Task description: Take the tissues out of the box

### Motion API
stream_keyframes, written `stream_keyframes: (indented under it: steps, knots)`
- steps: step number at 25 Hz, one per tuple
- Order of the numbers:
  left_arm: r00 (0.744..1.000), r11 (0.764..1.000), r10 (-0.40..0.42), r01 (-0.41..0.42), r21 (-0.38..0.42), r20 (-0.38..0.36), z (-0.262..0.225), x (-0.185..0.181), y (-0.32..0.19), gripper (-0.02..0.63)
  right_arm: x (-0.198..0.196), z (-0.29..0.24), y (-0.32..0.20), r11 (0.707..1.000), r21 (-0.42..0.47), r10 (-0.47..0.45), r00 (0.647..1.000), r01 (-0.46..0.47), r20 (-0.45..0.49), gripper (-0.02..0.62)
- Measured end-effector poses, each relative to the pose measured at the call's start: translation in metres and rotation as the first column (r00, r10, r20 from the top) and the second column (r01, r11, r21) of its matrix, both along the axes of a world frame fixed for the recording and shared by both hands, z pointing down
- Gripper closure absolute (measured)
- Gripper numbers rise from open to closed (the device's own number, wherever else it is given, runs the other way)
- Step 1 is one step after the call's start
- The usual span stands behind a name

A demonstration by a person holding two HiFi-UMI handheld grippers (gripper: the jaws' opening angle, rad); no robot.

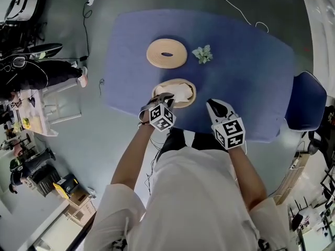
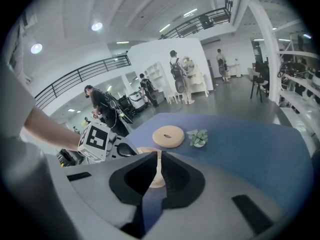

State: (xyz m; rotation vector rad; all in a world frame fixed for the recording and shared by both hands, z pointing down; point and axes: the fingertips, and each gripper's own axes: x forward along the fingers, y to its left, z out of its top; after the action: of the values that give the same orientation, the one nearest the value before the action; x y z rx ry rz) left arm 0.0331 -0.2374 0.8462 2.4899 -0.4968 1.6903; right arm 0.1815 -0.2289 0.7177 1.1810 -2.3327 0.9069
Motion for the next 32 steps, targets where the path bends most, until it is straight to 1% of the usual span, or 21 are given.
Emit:
stream_keyframes:
  steps: [5, 9, 12, 14, 18, 24, 29, 32]
  knots:
    - [0.997, 0.997, -0.063, 0.065, 0.033, -0.047, -0.026, -0.002, 0.003, 0.588, -0.002, -0.009, -0.001, 1.000, 0.015, -0.021, 1.000, 0.021, -0.003, 0.549]
    - [0.988, 0.989, -0.121, 0.128, 0.069, -0.099, -0.047, -0.005, 0.002, 0.588, -0.001, -0.018, -0.001, 0.999, 0.033, -0.042, 0.999, 0.042, -0.009, 0.549]
    - [0.973, 0.978, -0.179, 0.193, 0.085, -0.144, -0.064, -0.009, -0.001, 0.588, -0.002, -0.024, -0.003, 0.997, 0.048, -0.061, 0.998, 0.061, -0.009, 0.549]
    - [0.958, 0.965, -0.223, 0.243, 0.095, -0.183, -0.078, -0.011, -0.004, 0.588, -0.003, -0.030, -0.004, 0.995, 0.060, -0.073, 0.997, 0.074, -0.011, 0.549]
    - [0.915, 0.932, -0.296, 0.340, 0.126, -0.274, -0.112, -0.018, -0.011, 0.588, -0.010, -0.045, -0.007, 0.992, 0.089, -0.093, 0.995, 0.094, -0.020, 0.549]
    - [0.830, 0.868, -0.384, 0.474, 0.149, -0.405, -0.165, -0.038, -0.013, 0.588, -0.024, -0.070, -0.010, 0.986, 0.134, -0.096, 0.995, 0.096, -0.010, 0.549]
    - [0.759, 0.817, -0.401, 0.549, 0.175, -0.513, -0.220, -0.061, -0.015, 0.588, -0.034, -0.102, -0.020, 0.981, 0.177, -0.080, 0.997, 0.081, -0.008, 0.549]
    - [0.714, 0.785, -0.411, 0.593, 0.178, -0.566, -0.250, -0.079, -0.013, 0.588, -0.045, -0.127, -0.025, 0.973, 0.212, -0.089, 0.996, 0.088, -0.008, 0.549]
